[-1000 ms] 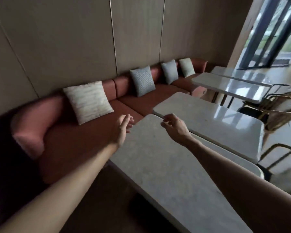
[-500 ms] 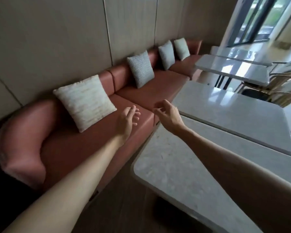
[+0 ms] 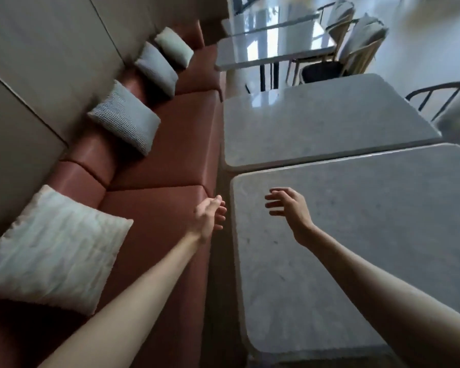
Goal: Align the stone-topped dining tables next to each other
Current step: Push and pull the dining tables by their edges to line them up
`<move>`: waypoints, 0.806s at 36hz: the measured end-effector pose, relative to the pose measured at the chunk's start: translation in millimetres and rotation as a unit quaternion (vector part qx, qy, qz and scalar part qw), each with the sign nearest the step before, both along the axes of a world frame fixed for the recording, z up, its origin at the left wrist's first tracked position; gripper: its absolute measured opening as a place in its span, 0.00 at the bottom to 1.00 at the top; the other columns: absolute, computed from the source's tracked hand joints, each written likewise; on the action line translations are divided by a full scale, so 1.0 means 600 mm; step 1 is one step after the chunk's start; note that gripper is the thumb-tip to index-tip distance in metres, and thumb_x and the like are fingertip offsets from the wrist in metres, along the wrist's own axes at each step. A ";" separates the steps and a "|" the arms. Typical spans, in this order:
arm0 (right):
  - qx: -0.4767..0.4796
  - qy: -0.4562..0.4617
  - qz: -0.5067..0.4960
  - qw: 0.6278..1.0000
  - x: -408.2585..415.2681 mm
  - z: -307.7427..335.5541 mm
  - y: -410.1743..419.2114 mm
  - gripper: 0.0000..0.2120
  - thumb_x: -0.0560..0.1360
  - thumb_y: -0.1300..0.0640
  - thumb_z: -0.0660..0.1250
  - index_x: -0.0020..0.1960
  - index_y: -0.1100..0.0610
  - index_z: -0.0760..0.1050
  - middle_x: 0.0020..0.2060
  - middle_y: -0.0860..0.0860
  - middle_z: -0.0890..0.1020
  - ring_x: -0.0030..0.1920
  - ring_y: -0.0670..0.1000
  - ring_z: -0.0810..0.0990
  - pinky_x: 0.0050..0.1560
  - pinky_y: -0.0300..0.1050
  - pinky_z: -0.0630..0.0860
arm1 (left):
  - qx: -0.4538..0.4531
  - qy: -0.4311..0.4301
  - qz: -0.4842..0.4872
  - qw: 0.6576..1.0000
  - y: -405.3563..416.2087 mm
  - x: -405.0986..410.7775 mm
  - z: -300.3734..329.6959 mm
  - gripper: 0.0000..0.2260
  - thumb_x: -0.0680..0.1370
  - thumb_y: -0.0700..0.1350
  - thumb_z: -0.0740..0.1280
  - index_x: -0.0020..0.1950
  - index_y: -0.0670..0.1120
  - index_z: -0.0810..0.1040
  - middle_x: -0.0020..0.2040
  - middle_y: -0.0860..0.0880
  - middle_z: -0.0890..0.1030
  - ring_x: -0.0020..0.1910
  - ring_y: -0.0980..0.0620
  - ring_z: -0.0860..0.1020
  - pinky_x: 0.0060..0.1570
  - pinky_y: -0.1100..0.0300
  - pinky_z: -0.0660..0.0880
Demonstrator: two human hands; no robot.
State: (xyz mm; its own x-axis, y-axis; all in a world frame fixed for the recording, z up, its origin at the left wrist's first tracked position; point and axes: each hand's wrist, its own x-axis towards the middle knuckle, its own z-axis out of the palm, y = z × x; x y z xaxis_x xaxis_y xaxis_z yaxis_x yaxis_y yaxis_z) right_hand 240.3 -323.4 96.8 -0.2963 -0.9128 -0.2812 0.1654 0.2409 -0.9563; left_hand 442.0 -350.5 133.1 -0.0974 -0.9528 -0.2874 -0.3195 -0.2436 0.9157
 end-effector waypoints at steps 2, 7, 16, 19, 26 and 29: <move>0.034 -0.016 -0.041 0.998 -0.008 -0.025 0.013 0.09 0.81 0.61 0.59 0.51 0.56 0.78 0.48 0.57 0.84 0.43 0.55 0.83 0.42 0.47 0.78 | 0.032 -0.027 -0.049 0.998 -0.030 -0.017 -0.031 0.15 0.84 0.47 0.57 0.55 0.37 0.76 0.48 0.40 0.77 0.41 0.49 0.75 0.36 0.57 0.73; 0.109 -0.039 -0.156 0.981 -0.037 -0.075 0.045 0.07 0.80 0.62 0.60 0.51 0.60 0.77 0.46 0.58 0.82 0.40 0.55 0.80 0.39 0.45 0.74 | 0.082 -0.052 -0.131 0.987 -0.113 -0.087 -0.087 0.12 0.83 0.48 0.61 0.44 0.44 0.76 0.44 0.43 0.77 0.41 0.46 0.75 0.37 0.54 0.71; 0.156 -0.123 -0.373 0.906 -0.028 -0.125 0.036 0.06 0.80 0.61 0.61 0.53 0.62 0.74 0.46 0.59 0.78 0.35 0.53 0.77 0.36 0.45 0.72 | 0.171 -0.040 -0.253 0.951 -0.213 -0.214 -0.183 0.14 0.83 0.51 0.59 0.50 0.41 0.76 0.44 0.43 0.77 0.41 0.46 0.77 0.41 0.50 0.77; 0.158 -0.177 -0.442 0.865 0.000 -0.138 0.025 0.06 0.80 0.59 0.60 0.52 0.60 0.74 0.44 0.57 0.79 0.36 0.53 0.77 0.37 0.45 0.72 | 0.225 -0.034 -0.281 0.932 -0.226 -0.235 -0.217 0.16 0.83 0.52 0.59 0.52 0.40 0.76 0.44 0.42 0.78 0.39 0.46 0.77 0.41 0.49 0.78; 0.151 -0.267 -0.551 0.776 0.105 -0.164 0.015 0.08 0.78 0.57 0.62 0.45 0.59 0.76 0.40 0.56 0.81 0.37 0.55 0.79 0.40 0.47 0.76 | 0.284 -0.069 -0.332 0.897 -0.218 -0.206 -0.255 0.18 0.83 0.54 0.59 0.47 0.41 0.78 0.44 0.42 0.80 0.41 0.44 0.80 0.46 0.47 0.81; 0.158 -0.285 -0.573 0.752 0.149 -0.176 0.016 0.08 0.78 0.56 0.62 0.45 0.59 0.76 0.41 0.56 0.81 0.39 0.56 0.80 0.42 0.49 0.77 | 0.290 -0.093 -0.364 0.880 -0.220 -0.177 -0.265 0.17 0.83 0.52 0.59 0.46 0.41 0.78 0.43 0.42 0.81 0.40 0.44 0.80 0.41 0.49 0.80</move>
State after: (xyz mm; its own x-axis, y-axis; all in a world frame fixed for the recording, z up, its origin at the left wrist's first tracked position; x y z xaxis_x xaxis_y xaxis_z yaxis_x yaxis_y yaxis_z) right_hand 329.7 -313.8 -8.5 -0.5868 -0.0102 -0.8096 0.7987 -0.1716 -0.5767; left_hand 335.7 -482.4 -26.0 -0.5213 -0.3453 -0.7804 -0.7154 -0.3218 0.6202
